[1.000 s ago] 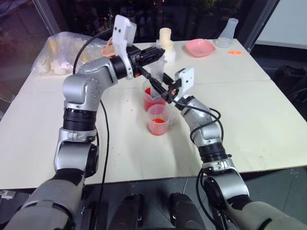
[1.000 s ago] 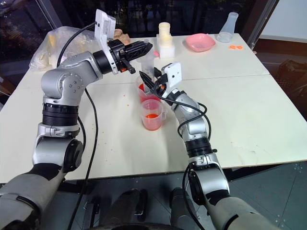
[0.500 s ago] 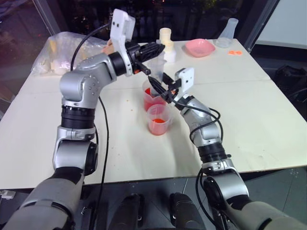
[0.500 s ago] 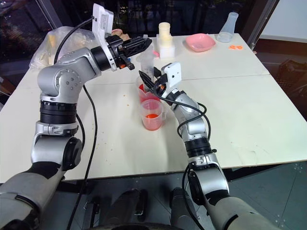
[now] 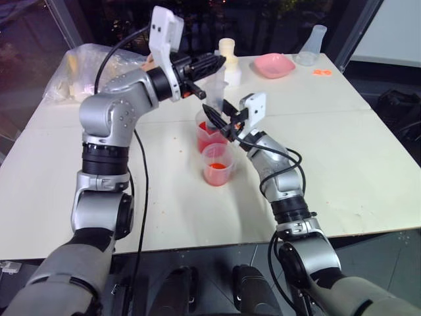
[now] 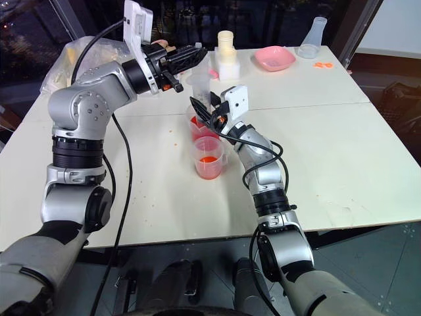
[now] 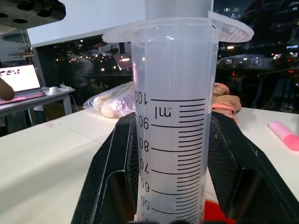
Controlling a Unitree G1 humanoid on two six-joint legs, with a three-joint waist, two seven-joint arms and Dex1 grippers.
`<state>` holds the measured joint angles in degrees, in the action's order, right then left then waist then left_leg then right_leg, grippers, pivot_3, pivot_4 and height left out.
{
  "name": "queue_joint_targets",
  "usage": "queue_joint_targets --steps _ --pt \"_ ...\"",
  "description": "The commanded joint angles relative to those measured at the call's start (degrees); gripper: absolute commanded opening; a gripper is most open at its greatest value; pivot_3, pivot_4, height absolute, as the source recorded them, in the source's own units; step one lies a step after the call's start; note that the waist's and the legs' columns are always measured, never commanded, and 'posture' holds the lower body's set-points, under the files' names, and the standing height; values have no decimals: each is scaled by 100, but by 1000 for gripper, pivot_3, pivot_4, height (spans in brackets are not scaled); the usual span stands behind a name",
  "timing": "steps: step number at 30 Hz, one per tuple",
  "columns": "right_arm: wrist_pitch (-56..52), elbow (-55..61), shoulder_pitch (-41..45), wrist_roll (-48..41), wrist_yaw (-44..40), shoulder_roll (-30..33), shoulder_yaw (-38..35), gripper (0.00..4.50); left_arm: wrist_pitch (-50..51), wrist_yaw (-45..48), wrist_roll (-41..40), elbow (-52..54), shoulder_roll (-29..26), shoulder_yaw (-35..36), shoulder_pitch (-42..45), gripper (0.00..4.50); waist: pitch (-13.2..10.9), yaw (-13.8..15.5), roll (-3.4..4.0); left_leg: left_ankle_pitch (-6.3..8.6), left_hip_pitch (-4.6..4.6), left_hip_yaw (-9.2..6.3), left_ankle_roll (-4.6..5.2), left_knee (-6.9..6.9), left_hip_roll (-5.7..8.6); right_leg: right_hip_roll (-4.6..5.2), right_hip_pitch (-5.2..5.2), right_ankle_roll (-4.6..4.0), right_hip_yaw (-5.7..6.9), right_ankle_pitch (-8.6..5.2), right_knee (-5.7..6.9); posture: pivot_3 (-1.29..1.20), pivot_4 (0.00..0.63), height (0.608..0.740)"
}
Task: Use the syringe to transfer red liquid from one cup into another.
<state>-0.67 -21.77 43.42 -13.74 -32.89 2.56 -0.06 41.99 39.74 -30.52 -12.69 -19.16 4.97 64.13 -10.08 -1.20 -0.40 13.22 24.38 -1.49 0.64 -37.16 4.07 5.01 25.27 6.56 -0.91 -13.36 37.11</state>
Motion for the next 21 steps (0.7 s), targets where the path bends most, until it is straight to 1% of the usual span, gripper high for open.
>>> queue_joint_targets --steps 1,5,7,9,14,16,21 --pt "-54 -109 -15 67 -279 -151 353 1431 -320 -90 -180 359 -24 342 540 9 0 -1 0 0 0 0 0 0 0 0 0 0 0 0 0 0 150 740" --pt "-35 -135 36 63 -277 -153 338 1431 -286 -63 -156 418 -57 295 418 9 0 -1 0 0 0 0 0 0 0 0 0 0 0 0 0 0 150 740" --pt "-27 -97 60 59 -262 -147 324 1431 -216 -94 -176 464 -69 301 346 820 0 -2 0 0 0 0 0 0 0 0 0 0 0 0 0 0 150 740" --pt "-67 28 92 19 -231 -145 287 1431 -183 -62 -152 553 -132 261 206 1361 0 -5 0 0 0 0 0 0 0 0 1 0 0 0 0 0 150 740" --pt "-71 210 234 -2 -146 -101 195 1431 -100 -77 -179 764 -210 272 -45 2556 0 -5 0 -1 0 0 -1 0 0 0 2 0 -1 0 2 0 150 740" --pt "-43 262 295 7 -116 -64 161 1431 -64 -80 -224 851 -259 290 -124 2911 0 -6 0 -1 0 0 -2 0 0 0 3 0 -1 0 2 0 150 740" --pt "-29 285 393 -16 -92 44 84 1431 27 -136 -358 961 -357 349 -261 2911 0 -7 0 -1 0 0 -2 1 0 0 4 0 -2 0 3 0 150 740"
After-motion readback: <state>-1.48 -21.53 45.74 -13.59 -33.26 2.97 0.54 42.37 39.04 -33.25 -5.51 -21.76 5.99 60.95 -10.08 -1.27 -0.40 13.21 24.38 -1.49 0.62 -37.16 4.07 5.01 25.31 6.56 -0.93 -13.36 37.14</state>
